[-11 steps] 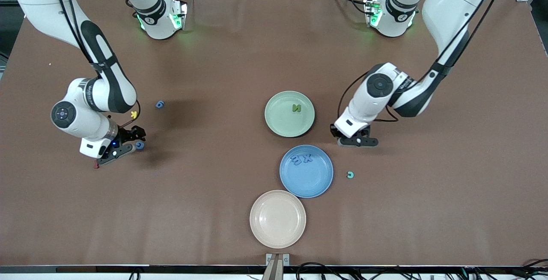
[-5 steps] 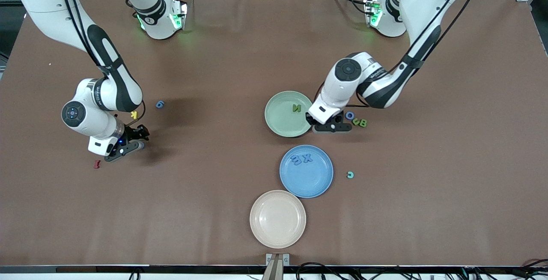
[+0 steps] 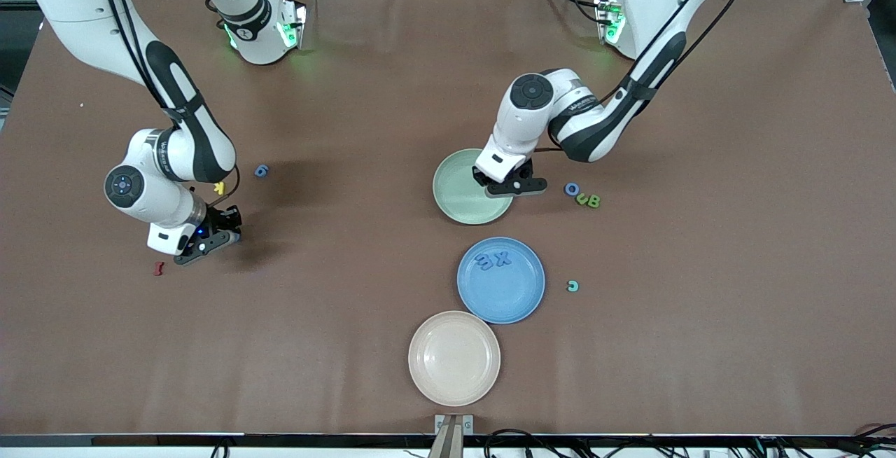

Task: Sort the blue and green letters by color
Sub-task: 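Open the left gripper over the green plate while the right gripper lowers, then grasp the blue G with the right gripper while the left gripper withdraws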

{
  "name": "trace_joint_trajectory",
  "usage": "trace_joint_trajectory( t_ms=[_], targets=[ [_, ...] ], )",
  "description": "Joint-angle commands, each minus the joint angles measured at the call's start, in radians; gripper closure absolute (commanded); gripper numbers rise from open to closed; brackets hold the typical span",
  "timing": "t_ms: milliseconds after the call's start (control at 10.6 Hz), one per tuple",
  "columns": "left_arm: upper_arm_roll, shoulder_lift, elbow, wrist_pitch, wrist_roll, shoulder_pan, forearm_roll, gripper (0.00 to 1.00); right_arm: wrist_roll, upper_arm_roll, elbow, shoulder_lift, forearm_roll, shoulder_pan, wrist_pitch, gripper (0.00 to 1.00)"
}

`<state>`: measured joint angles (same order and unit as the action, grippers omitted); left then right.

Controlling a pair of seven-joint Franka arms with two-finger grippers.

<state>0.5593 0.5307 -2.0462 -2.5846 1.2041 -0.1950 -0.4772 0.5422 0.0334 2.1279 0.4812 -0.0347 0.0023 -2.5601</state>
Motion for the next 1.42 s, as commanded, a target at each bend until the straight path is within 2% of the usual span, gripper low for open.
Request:
trace_joint_trajectory(
  t_ms=[0, 95, 284, 474, 568, 758, 947, 1042, 1137, 1326],
  targets=[
    [-0.022, -0.005, 0.05, 0.133, 0.071, -0.012, -0.04, 0.0, 0.007, 0.0, -0.002, 0.019, 0.01, 0.008, -0.019, 0.94],
    [-0.033, -0.005, 0.099, 0.203, 0.08, -0.003, -0.047, 0.0, 0.004, -0.001, -0.022, 0.014, 0.009, 0.01, -0.006, 1.0],
    [-0.111, 0.018, 0.197, 0.265, 0.075, -0.01, -0.064, 0.0, -0.007, -0.004, -0.077, 0.002, -0.004, 0.016, 0.064, 1.0],
    [-0.18, 0.006, 0.209, 0.265, 0.042, 0.018, -0.086, 0.0, -0.077, -0.009, -0.172, -0.006, -0.03, 0.062, 0.202, 1.0],
    [-0.202, -0.006, 0.207, 0.267, -0.009, 0.043, -0.087, 0.0, -0.146, -0.009, -0.209, -0.006, -0.037, 0.106, 0.219, 1.0],
    [-0.188, -0.017, 0.181, 0.315, -0.113, 0.12, -0.065, 0.0, -0.339, -0.023, -0.241, -0.007, -0.097, 0.201, 0.221, 1.0],
    [-0.182, -0.034, 0.111, 0.339, -0.13, 0.167, -0.014, 0.0, -0.596, -0.081, -0.296, 0.002, -0.136, 0.277, 0.219, 1.0],
    [-0.156, -0.047, 0.063, 0.336, -0.132, 0.193, -0.014, 0.0, -0.745, -0.122, -0.324, 0.02, -0.136, 0.294, 0.218, 1.0],
    [-0.107, -0.058, 0.022, 0.319, -0.118, 0.241, -0.009, 0.0, -0.857, -0.147, -0.345, 0.042, -0.136, 0.324, 0.206, 1.0],
    [0.035, -0.101, -0.029, 0.317, -0.06, 0.404, 0.064, 0.0, -1.058, -0.15, -0.44, 0.098, -0.14, 0.399, 0.205, 1.0]
  ],
)
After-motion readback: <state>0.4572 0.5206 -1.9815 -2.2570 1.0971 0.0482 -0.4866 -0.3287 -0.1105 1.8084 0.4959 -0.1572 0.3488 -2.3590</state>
